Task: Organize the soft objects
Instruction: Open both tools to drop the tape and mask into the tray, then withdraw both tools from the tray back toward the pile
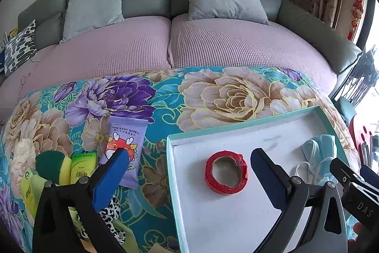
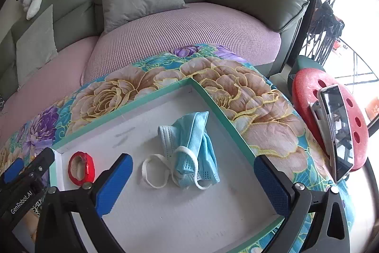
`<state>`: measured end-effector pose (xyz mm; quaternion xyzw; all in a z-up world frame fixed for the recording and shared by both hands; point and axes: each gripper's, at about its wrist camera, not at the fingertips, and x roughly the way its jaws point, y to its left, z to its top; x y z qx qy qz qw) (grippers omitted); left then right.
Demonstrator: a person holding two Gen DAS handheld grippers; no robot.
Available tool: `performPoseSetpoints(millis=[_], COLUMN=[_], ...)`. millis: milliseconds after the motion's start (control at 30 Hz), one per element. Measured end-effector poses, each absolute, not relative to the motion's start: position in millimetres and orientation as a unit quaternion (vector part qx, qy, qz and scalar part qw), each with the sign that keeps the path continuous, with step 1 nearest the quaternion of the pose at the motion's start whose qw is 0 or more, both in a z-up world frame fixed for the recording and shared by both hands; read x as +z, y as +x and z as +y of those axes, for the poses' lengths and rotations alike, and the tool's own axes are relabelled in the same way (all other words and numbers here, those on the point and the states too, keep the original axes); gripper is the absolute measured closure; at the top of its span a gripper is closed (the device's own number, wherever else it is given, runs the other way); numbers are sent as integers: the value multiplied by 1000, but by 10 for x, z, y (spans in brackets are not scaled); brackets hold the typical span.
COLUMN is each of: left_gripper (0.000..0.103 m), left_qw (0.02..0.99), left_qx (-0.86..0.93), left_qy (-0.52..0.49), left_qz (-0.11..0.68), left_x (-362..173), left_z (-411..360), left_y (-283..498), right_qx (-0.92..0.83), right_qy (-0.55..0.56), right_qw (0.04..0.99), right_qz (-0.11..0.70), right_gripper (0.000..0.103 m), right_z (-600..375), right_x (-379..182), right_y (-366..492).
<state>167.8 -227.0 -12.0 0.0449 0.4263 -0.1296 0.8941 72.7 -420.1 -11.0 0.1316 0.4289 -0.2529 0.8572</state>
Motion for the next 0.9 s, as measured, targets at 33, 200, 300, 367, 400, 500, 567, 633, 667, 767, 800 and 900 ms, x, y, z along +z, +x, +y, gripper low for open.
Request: performPoseSetpoints(millis=[33,200,300,367,400,500,567,633,667,767,800,900], left_gripper=[1,1,1,1,1,1,1,1,1,1,1,1], left_qw=[894,893,895,898,901,909,915,921,923,928,929,925], left_qx=[-127,-120,-117,-116,-115,-110,-110,-109,-108,-106,-105,-109], left_qy=[47,45,45,43,42,44,45,46,46,43,44,31], left_qz=[428,432,429,422,416,399,384,372,366,354,353,363], left_x=[-124,-121,-78,-29,1,98,171,233,263,315,316,306], left_z=[-2264,-2208,-2160,-2118,-2095,-2003,-1934,-1859,-1812,-1694,-1664,-1543], left_y=[1680,1684,1673,1657,1646,1605,1567,1524,1495,1418,1393,1320], right_qx=[-254,-255,-252,-246,-243,-230,-225,-222,-215,-196,-193,-189], right_qy=[131,128,129,130,131,127,108,91,90,89,87,90], right_qw=[857,856,859,863,866,880,888,892,894,892,890,886], right_qz=[430,431,427,421,417,396,386,383,383,397,405,414], right_gripper=[0,0,0,0,0,0,0,0,0,0,0,0], right_z=[-4202,-4181,-4151,-4119,-4102,-4021,-3927,-3843,-3808,-3716,-3686,-3634], right_x=[-108,-75,-21,31,58,163,245,289,291,193,146,69], right_y=[727,705,667,635,619,550,520,495,481,474,477,451])
